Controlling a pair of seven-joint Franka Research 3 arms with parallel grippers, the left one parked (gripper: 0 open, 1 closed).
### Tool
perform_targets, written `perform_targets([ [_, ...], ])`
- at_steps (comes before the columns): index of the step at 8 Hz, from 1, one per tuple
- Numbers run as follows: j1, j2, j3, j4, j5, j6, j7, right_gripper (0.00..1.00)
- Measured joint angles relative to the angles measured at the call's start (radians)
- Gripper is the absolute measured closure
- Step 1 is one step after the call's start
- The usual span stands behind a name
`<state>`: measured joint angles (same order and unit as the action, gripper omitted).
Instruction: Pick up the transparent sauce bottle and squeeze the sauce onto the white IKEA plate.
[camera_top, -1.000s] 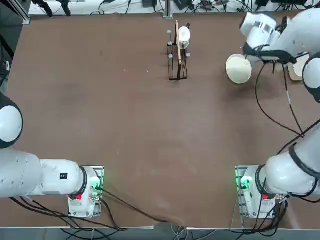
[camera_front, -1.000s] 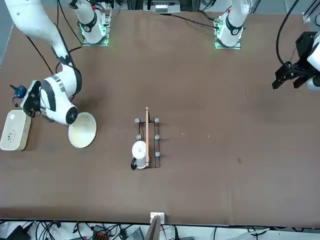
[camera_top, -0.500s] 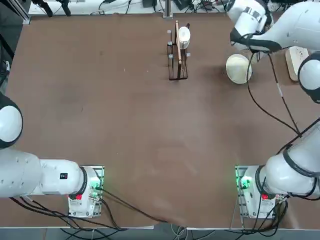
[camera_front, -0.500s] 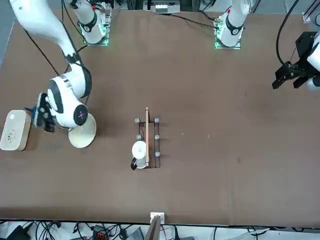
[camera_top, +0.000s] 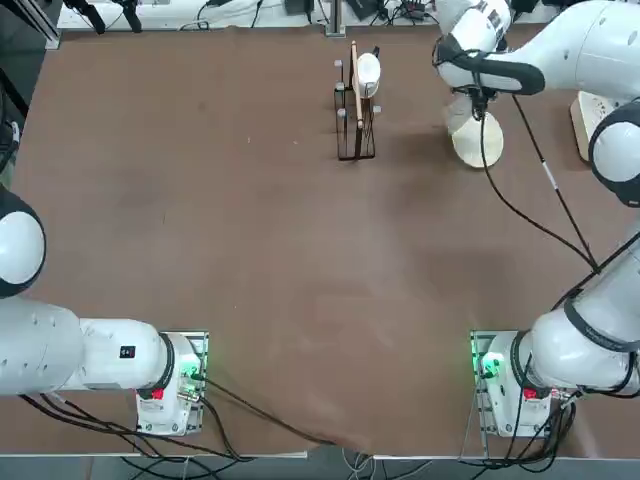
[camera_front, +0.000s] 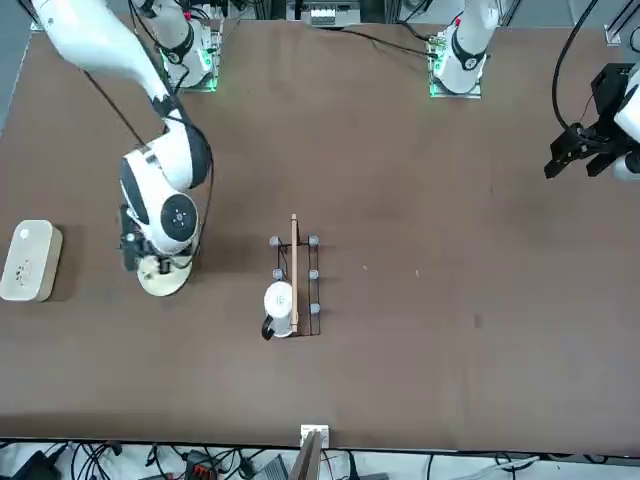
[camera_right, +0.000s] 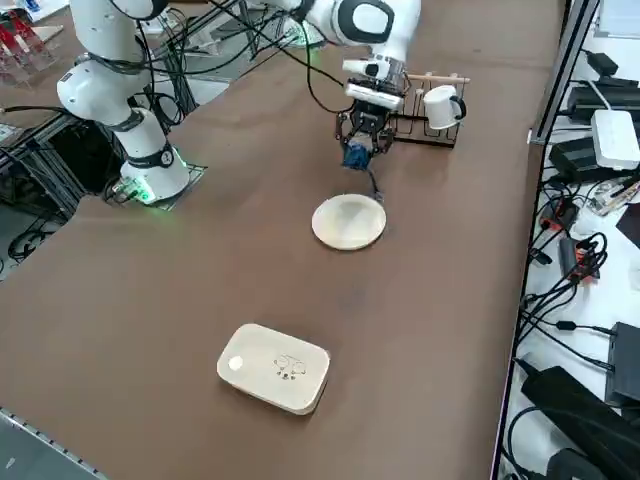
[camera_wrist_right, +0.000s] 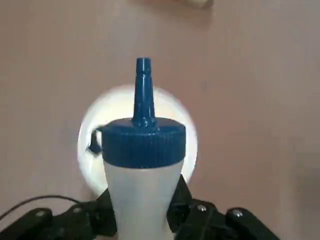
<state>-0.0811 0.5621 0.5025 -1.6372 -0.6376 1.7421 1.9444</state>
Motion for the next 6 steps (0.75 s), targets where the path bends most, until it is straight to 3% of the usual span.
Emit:
perform_targets([
  [4,-0.008,0.032,0.006,0.003,0.377,0.195,-0.285,0.59],
  [6,-0.017,0.068,0.004,0.001,0.42,0.231,-0.322,0.59],
])
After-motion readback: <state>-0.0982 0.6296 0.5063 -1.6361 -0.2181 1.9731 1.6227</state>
